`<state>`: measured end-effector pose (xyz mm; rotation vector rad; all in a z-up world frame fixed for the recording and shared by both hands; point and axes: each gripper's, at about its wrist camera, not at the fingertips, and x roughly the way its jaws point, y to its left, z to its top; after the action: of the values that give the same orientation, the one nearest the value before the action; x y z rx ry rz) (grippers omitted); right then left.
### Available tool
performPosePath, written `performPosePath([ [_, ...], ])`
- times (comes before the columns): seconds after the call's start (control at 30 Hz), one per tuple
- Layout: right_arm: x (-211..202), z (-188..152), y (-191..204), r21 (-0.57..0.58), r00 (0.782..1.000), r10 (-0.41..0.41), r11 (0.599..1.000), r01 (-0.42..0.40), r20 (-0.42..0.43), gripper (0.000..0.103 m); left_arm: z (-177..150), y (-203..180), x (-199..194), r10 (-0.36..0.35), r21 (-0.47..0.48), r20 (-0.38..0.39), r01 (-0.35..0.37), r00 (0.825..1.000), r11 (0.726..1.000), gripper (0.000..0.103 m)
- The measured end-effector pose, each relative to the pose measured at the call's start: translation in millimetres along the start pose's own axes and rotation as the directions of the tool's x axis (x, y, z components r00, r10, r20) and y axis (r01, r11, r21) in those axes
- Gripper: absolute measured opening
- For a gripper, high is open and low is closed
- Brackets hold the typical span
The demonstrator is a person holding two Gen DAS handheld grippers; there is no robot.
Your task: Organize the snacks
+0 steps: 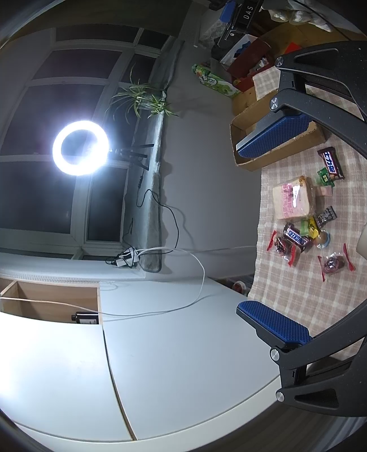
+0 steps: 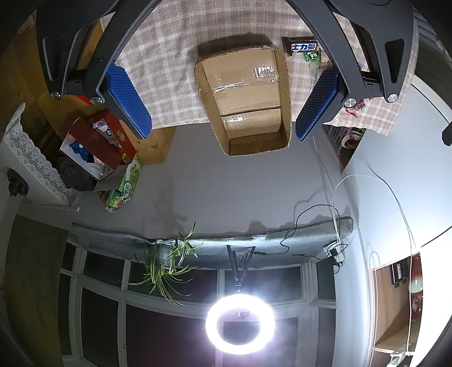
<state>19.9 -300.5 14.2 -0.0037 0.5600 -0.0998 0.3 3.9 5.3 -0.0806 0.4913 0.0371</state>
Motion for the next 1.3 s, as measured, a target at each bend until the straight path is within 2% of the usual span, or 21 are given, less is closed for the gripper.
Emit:
performPosePath([
  [0.9, 1, -11, 1, 0.0, 1.0, 0.003, 1.0, -0.003, -0.012, 0.103, -1, -1, -1, -0.006, 0.014, -0.008, 0.006, 1.0, 1.0, 0.101],
  [1.03, 1, -20, 2, -0.002, 1.0, 0.008, 1.0, -0.008, -0.022, 0.103, -2, -1, -1, -0.005, 0.014, -0.014, 0.006, 1.0, 1.0, 0.101],
  [1.3, 6, -17, 8, -0.013, 0.998, 0.022, 1.0, -0.023, -0.053, 0.103, -6, 3, 3, 0.004, 0.012, -0.035, -0.004, 0.999, 1.0, 0.101],
])
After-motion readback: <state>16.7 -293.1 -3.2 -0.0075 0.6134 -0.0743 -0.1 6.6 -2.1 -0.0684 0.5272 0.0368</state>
